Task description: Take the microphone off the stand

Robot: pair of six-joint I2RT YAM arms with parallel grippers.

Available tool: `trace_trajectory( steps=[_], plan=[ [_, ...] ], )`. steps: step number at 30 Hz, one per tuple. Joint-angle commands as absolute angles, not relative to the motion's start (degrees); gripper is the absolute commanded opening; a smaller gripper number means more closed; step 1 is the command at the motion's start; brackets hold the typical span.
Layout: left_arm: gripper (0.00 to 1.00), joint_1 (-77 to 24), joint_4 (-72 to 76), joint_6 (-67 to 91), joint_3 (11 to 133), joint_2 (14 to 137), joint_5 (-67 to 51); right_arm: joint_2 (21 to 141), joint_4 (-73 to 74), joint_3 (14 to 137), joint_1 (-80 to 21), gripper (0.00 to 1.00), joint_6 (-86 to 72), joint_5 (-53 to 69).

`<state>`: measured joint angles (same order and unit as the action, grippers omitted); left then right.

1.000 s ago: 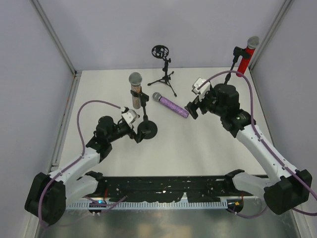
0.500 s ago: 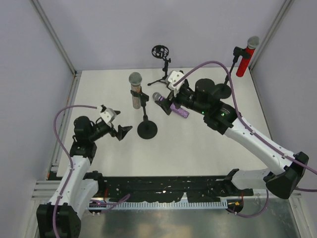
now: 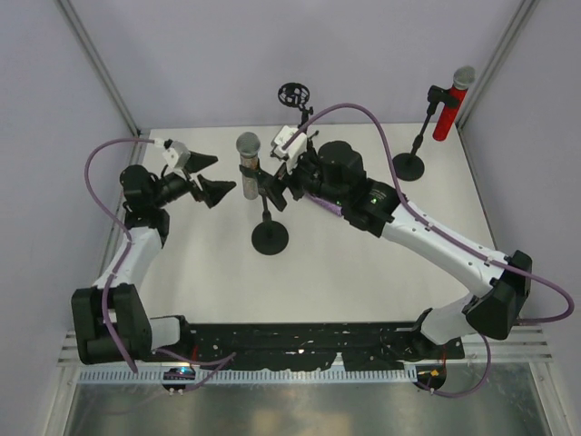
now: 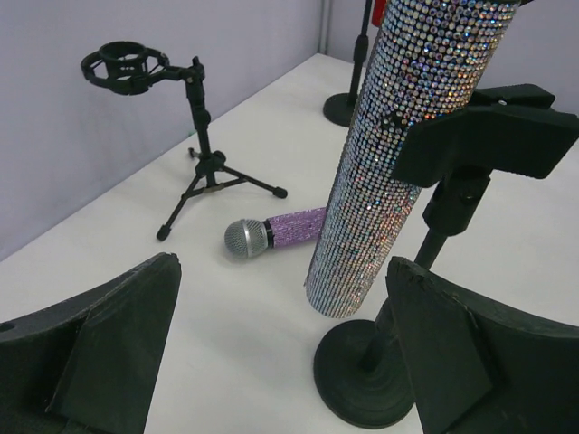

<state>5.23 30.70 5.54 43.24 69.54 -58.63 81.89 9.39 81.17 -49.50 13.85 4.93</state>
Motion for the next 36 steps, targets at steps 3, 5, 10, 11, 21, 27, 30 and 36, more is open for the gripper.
trace_trajectory(
  steps=[3,5,10,11,21,27,30,36],
  plan=[
    [0.99,5.45,64.98,33.16,48.95,82.07,-71.88,84.02,8.52,84.99,-50.45,0.95,11.08,1.32],
    [1.0,5.36,77.63,44.59,50.53,87.86,-74.08,84.81,8.52,85.25,-50.62,0.95,11.16,0.36],
    [1.0,4.13,85.25,53.27,52.04,92.29,-77.96,85.87,9.23,86.04,-50.63,0.95,12.04,-3.51],
    [1.0,3.7,85.34,52.3,50.99,91.59,-78.48,85.96,9.4,85.96,-50.54,0.95,12.48,-3.43],
    [1.0,0.62,85.25,45.8,44.21,86.4,-81.65,85.61,9.67,84.2,-50.71,0.95,12.92,-2.73],
    [1.0,-1.49,85.25,44.3,42.02,85.61,-83.05,84.99,9.75,83.59,-50.63,0.95,13.27,-0.88],
    [0.99,-2.11,85.34,43.42,40.35,84.82,-83.67,84.29,9.76,82.88,-50.63,0.95,14.5,-0.79],
    [1.0,-2.46,85.25,43.07,37.27,82.01,-83.94,82.44,10.02,81.91,-50.54,0.95,17.22,5.96]
  ],
)
